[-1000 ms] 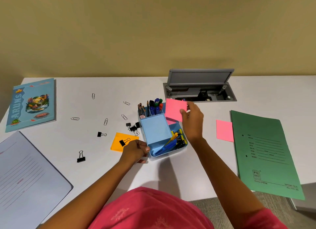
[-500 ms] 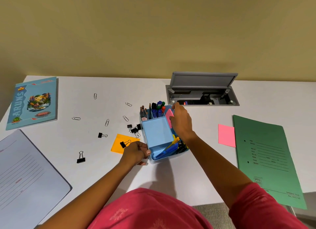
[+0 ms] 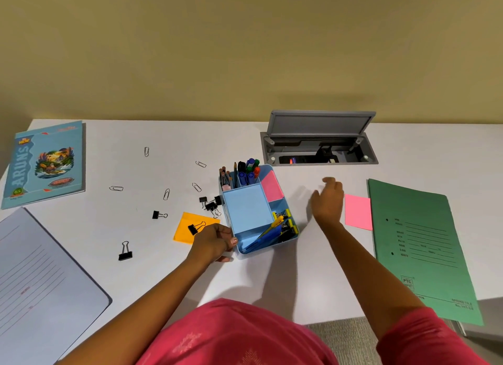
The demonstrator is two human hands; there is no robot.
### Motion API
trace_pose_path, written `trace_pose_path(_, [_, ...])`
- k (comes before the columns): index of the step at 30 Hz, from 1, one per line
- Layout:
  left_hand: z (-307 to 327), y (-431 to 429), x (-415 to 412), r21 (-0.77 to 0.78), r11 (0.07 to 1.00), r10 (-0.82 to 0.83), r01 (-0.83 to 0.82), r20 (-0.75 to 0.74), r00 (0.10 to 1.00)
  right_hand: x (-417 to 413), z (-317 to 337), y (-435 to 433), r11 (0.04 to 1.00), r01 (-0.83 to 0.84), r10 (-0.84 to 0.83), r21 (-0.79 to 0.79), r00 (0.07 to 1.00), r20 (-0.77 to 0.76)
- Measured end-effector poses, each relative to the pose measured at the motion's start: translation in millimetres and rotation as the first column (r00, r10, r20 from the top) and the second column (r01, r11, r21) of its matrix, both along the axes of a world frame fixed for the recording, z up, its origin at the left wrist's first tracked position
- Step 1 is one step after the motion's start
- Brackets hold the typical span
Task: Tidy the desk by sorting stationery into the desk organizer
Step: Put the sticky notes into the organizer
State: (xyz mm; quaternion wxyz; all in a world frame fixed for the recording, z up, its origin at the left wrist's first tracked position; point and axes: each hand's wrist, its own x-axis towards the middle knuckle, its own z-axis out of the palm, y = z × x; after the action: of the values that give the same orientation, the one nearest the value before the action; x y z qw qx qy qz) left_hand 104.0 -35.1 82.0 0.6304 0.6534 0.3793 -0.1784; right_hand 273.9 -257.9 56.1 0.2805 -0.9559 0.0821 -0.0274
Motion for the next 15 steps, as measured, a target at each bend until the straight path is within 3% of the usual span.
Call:
trace_pose_path(5, [-1, 0, 1, 0.007, 1.0, -0.003, 0.003, 0.002, 1.0, -10, -35, -51, 0.975, 0.172, -0.201, -0.137, 0.952, -0.231])
trace_pose_path(7, [-1, 0, 1, 0.004, 1.0, -0.002, 0.002, -0.002, 1.0, -20, -47, -61, 0.971, 0.161, -0.203, -0.175, 0.945, -0.257])
trace_pose_path(10, [-3, 1, 2, 0.002, 1.0, -0.003, 0.003, -0.012, 1.0, -37, -66, -71, 0.958, 0.042, -0.09, -0.284, 0.983, -0.159])
trace_pose_path(15, [-6, 2, 2, -0.008, 1.0, 0.009, -0.009, -0.023, 1.0, -64, -73, -63, 0.971, 0.038, -0.012, -0.236, 0.994, 0.111])
